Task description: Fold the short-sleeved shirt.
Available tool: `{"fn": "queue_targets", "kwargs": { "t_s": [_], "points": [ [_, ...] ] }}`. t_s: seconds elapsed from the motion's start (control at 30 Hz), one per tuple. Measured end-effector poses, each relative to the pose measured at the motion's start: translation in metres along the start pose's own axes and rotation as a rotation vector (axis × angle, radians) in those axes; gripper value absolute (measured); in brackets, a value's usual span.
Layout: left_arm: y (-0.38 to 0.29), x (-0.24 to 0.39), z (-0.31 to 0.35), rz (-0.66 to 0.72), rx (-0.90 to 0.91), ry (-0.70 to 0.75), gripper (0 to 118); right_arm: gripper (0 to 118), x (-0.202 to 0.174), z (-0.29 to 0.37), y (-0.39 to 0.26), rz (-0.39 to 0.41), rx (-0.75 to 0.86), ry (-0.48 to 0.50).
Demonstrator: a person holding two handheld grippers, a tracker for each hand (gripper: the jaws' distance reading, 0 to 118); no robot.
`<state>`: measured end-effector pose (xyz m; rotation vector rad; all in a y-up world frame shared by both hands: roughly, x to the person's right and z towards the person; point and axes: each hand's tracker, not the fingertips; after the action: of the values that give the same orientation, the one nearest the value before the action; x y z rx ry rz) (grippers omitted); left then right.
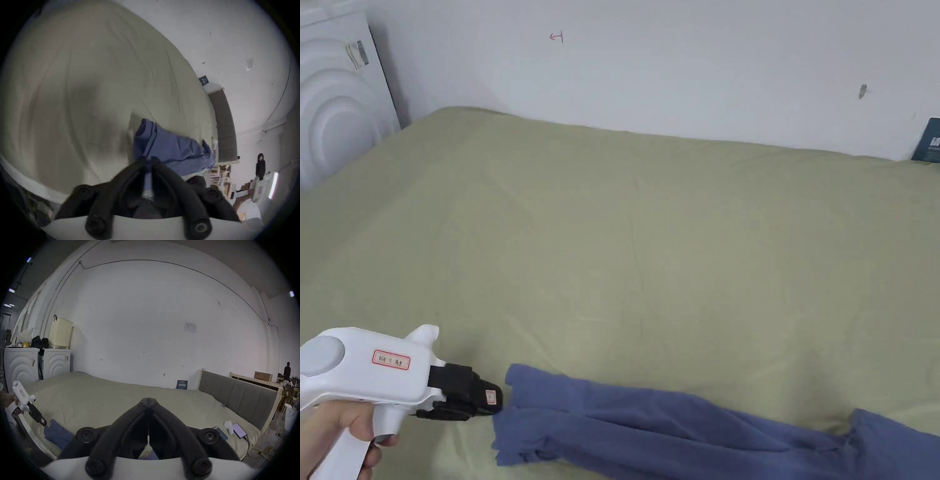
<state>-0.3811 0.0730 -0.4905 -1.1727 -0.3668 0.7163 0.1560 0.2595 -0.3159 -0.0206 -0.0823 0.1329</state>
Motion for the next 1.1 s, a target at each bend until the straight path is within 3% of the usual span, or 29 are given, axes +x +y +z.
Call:
{"fn": "queue_targets", "kwargs": {
  "t_s": [0.03, 0.07, 0.1, 0.23, 0.3, 0.37, 0.43, 0.53, 0.57, 0.63, 1.1],
  "points": [
    [0.002, -0.003, -0.004, -0.011, 0.008, -0.056, 48, 2, 0.0, -0.001, -0.001, -0.002, -0.006, -0.003],
    [-0.005, 0.004, -0.01, -0.025, -0.025, -0.114, 96, 2, 0.0, -0.003, -0.003, -0.011, -0.015, -0.005],
    [-0.007, 0.005, -0.02, -0.028, -0.043, -0.146, 113, 2, 0.002, -0.005, -0.004, -0.018, -0.023, -0.004],
    [-0.007, 0.005, -0.042, 0.033, -0.046, -0.171, 113, 2, 0.002, -0.011, -0.01, -0.012, -0.055, -0.012],
    [-0.004, 0.007, -0.046, 0.054, -0.017, -0.263, 113, 2, 0.003, -0.013, -0.012, -0.016, -0.066, -0.015],
    [-0.003, 0.005, -0.052, 0.122, -0.037, -0.341, 104, 2, 0.005, -0.012, -0.013, -0.022, -0.068, -0.022],
    [-0.006, 0.008, -0.066, 0.115, -0.065, -0.366, 75, 2, 0.007, -0.013, -0.014, -0.033, -0.073, -0.026],
    [-0.013, 0.012, -0.087, 0.13, -0.126, -0.313, 57, 2, 0.011, -0.013, -0.014, -0.041, -0.075, -0.036],
    [-0.017, 0.017, -0.091, 0.1, -0.129, -0.275, 35, 2, 0.012, -0.012, -0.014, -0.044, -0.076, -0.036],
    [-0.019, 0.016, -0.091, 0.116, -0.103, -0.267, 15, 2, 0.015, -0.011, -0.014, -0.042, -0.082, -0.039],
    [-0.001, 0.041, 0.01, 0.016, 0.006, -0.131, 10, 2, 0.042, 0.005, -0.002, -0.079, -0.037, -0.055]
  ]
}}
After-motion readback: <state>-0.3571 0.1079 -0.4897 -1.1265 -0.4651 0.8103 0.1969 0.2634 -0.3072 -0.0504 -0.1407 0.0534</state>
